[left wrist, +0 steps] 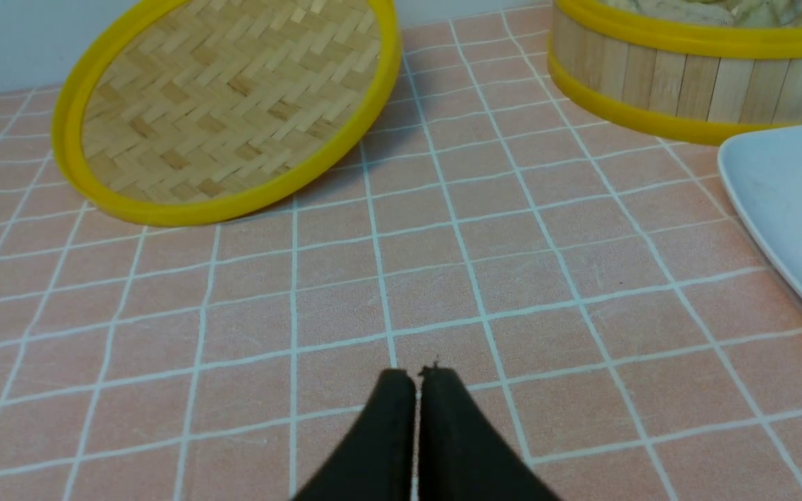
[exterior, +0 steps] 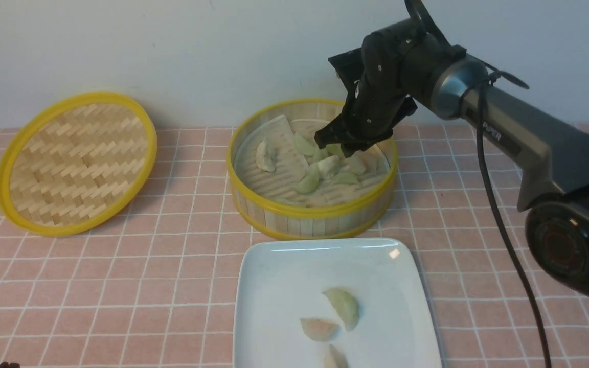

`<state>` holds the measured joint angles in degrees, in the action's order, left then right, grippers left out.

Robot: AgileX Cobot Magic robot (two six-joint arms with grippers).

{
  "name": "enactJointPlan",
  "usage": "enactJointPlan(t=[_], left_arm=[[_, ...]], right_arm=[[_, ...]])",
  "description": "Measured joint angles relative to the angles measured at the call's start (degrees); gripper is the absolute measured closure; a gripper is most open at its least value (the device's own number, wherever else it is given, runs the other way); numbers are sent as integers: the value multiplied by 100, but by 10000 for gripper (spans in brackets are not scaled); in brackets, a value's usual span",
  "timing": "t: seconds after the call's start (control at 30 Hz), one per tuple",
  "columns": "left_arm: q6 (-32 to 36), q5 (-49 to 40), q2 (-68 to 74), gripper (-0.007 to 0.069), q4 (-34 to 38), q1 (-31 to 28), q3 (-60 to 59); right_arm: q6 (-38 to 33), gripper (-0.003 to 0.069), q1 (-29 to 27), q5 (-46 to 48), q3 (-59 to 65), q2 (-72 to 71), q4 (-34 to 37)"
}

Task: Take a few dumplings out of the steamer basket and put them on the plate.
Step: Use the right arm to grab a dumpling from inside the steamer

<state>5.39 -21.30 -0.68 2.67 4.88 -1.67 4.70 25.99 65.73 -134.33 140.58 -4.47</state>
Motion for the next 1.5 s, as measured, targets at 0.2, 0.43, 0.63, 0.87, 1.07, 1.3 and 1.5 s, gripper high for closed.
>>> enactJointPlan(t=[0.2,0.43,0.63,0.87,1.07,1.3,1.5], left_arm=[[0,0,0,630,0,0,0],[0,0,0,630,0,0,0],[0,0,0,630,0,0,0],[0,0,0,630,0,0,0],[0,0,0,630,0,0,0],[0,0,0,630,0,0,0],[0,0,0,630,0,0,0]], right_arm=[[33,342,0,-26,0,203,-6],[347,369,0,-147,-6,351,-174],[407,552,0,-36,-11,346,-302],[284,587,0,530,3,32,-180],[33,670,0,565,3,-653,100],[-367,673,0,599,3,-954,495],[-407,589,0,599,3,-533,323]])
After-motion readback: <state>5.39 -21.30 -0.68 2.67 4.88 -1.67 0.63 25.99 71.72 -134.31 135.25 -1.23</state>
